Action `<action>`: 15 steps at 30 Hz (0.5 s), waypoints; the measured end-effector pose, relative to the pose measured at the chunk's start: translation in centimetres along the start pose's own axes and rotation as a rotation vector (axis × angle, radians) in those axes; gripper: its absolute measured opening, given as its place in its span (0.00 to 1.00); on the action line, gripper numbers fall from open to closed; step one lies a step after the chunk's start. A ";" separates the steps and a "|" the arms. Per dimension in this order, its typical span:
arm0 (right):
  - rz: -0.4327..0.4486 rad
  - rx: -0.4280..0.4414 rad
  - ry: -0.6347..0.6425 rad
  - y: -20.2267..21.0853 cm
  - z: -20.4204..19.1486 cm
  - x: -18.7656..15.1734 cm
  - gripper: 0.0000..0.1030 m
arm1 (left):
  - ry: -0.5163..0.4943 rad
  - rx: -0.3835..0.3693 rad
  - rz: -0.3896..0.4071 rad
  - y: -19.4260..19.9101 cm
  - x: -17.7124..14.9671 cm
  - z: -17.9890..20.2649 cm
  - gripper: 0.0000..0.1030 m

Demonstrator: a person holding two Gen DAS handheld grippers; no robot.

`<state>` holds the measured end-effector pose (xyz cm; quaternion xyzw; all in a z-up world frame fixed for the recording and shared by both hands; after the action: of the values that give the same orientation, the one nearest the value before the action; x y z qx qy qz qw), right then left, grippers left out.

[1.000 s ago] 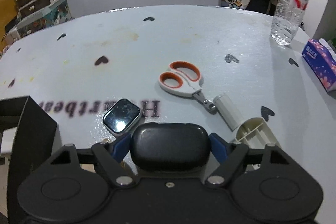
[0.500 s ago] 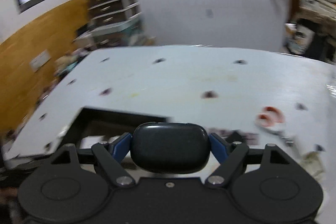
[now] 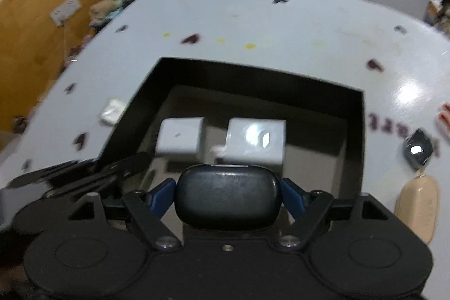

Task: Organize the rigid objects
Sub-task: 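Carry the black oval case into the box and open the right tool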

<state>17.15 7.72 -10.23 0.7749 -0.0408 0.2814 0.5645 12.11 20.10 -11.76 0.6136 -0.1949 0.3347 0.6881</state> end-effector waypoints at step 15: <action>0.025 -0.006 -0.034 0.0 0.2 0.4 0.85 | 0.009 -0.009 0.007 0.1 0.0 -0.1 0.10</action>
<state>17.59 7.62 -10.11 0.7773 -0.0608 0.2749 0.5627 12.02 20.15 -11.75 0.6083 -0.1955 0.3389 0.6906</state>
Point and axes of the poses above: each gripper's, at about its wrist camera, not at the fingertips, and y roughly against the way its jaws point, z to its right, x to its top, the point moved 9 cm from there along -y, roughly the way its jaws point, and after that the axes turned 4 degrees about -y, right-handed, at the moved point
